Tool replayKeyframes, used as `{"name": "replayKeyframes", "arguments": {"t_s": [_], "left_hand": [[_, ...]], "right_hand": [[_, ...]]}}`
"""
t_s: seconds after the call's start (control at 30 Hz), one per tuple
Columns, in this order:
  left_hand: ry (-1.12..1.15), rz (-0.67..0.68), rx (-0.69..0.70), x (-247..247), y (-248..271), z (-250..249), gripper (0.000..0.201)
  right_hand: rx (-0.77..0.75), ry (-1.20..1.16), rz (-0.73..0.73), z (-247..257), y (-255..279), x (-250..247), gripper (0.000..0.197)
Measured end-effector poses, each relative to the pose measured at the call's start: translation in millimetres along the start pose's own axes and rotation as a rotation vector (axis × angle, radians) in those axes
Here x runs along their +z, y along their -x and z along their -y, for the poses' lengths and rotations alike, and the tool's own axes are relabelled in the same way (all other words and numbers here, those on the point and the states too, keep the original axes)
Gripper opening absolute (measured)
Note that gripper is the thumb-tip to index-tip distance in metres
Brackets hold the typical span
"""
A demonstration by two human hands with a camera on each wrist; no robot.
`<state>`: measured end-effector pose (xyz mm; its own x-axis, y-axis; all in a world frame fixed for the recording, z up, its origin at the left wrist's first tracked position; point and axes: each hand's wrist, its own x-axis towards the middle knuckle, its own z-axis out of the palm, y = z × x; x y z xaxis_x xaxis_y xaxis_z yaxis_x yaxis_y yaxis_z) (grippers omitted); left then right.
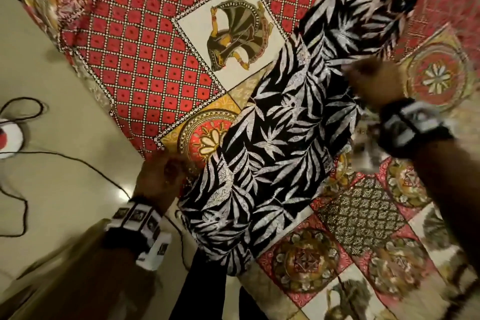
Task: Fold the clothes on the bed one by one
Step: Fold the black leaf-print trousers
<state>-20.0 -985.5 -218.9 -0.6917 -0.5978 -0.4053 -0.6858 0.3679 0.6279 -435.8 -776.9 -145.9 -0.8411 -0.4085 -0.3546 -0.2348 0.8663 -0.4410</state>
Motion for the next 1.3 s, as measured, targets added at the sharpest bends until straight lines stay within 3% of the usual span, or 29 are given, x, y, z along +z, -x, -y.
{"name": "replayKeyframes", "arguments": {"t_s": [0.07,0.1,0.17,0.23,0.37,0.43,0.53,0.6,0.67,0.73,0.77,0.87,0.9,0.97,1.0,1.03,1.13,1.2,1.27,1.3], "left_hand": [[-0.144,0.097,0.183,8.8,-26.2,-25.9,0.040],[-0.174,0.152,0.194,15.0,-34.5,-38.0,0.051],[-0.173,0.219,0.106,30.1,-43.6,-62.3,0.067],[-0.183,0.186,0.003,45.2,-54.2,-75.4,0.071],[-0.215,0.209,-0.041,52.2,-75.4,-87.8,0.043],[-0.222,0.258,-0.065,54.7,-78.8,-86.9,0.040],[-0.133,0.216,-0.111,47.4,-83.4,-77.0,0.041],[0.004,0.202,-0.135,39.2,-85.9,-72.8,0.043],[0.020,0.278,-0.137,35.9,-79.0,-79.6,0.040],[0.066,0.341,-0.144,37.5,-66.5,-86.5,0.029],[0.117,0.366,-0.196,38.1,-57.8,-90.7,0.031],[0.090,0.455,-0.230,37.8,-37.9,-85.3,0.043],[0.005,0.541,-0.194,34.7,-34.0,-78.5,0.044],[-0.205,0.684,-0.078,26.6,-27.3,-66.1,0.063],[-0.288,0.679,-0.030,23.1,-24.6,-58.6,0.063],[-0.269,0.632,-0.030,20.2,-25.3,-47.0,0.050],[-0.010,0.480,-0.164,9.9,-21.2,-19.1,0.012],[0.182,0.382,-0.247,12.6,-20.8,1.5,0.012],[0.130,0.398,-0.239,18.7,-14.2,20.5,0.020],[0.095,0.453,-0.208,21.0,-6.6,25.0,0.020]], "right_hand": [[0.141,-0.064,-0.026,-29.9,55.9,24.9,0.065],[0.246,-0.152,-0.033,-43.1,93.7,41.1,0.062],[0.459,-0.382,-0.045,-73.2,156.2,81.1,0.056],[0.572,-0.576,-0.029,-82.4,197.9,119.0,0.053],[0.566,-0.832,0.035,-65.5,219.5,147.6,0.043],[0.593,-0.858,0.059,-60.6,215.4,141.9,0.023],[0.612,-1.023,0.060,-72.7,212.8,148.5,0.016],[0.601,-1.067,0.032,-87.0,216.1,160.5,0.039],[0.574,-1.048,0.015,-84.5,227.8,154.1,0.062],[0.555,-1.095,0.032,-79.6,240.9,153.0,0.050],[0.552,-1.116,0.082,-72.2,248.4,153.2,0.045],[0.518,-1.050,0.216,-62.0,275.0,171.6,0.067],[0.531,-1.020,0.236,-60.7,285.6,178.0,0.065],[0.559,-1.028,0.243,-56.7,302.8,184.4,0.044],[0.578,-1.041,0.222,-58.5,311.1,189.0,0.033],[0.619,-1.042,0.200,-58.0,318.2,191.8,0.026],[0.639,-1.067,0.223,-64.5,343.6,205.2,0.020],[0.533,-1.034,0.213,-55.8,359.4,211.8,0.019],[0.600,-1.062,0.258,-40.9,373.9,218.8,0.016],[0.611,-1.104,0.167,-34.8,379.8,223.6,0.008]]}}
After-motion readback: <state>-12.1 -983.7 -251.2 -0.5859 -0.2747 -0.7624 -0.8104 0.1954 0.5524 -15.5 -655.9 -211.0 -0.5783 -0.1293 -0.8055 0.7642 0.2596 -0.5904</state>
